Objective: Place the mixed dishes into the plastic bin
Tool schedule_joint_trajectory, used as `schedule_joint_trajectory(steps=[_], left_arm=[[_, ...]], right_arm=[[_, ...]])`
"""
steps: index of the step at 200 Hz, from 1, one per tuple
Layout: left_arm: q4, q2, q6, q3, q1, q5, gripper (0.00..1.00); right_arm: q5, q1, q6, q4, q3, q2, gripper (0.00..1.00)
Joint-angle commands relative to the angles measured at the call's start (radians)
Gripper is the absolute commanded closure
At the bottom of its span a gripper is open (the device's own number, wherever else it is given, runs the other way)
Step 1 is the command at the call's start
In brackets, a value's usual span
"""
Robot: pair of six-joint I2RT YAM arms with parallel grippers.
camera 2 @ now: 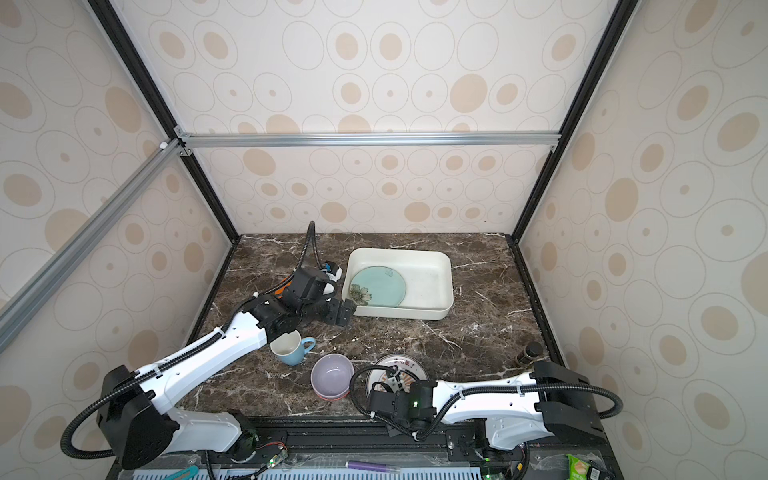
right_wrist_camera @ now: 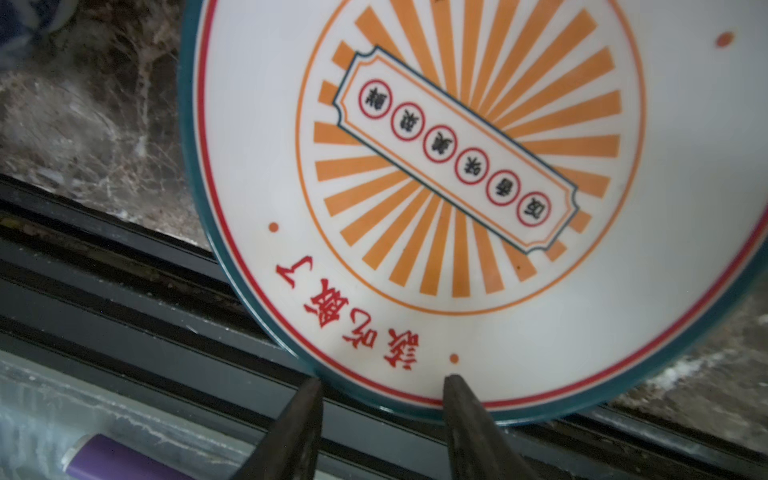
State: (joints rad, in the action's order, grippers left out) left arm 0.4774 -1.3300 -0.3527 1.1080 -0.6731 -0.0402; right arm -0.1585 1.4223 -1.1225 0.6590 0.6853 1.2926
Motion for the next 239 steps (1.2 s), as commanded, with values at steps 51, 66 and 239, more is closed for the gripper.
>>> schedule_joint_trajectory(steps=[51, 66, 239], left_arm=[[-0.026, 0.077, 0.018, -0.058, 0.032, 0.005, 0.01], [-0.028, 0.084, 0.021, -0.063, 0.034, 0.005, 0.01], [-0.042, 0.014, 0.042, -0.041, 0.056, 0.04, 0.01]], right_arm=[[-0.06, 0.011, -0.072, 0.038, 0.002, 0.017, 0.5], [-0.067, 0.011, -0.079, 0.053, 0.008, 0.018, 0.5], [0.007, -0.244, 0.122, -0.031, -0.049, 0.024, 0.48]])
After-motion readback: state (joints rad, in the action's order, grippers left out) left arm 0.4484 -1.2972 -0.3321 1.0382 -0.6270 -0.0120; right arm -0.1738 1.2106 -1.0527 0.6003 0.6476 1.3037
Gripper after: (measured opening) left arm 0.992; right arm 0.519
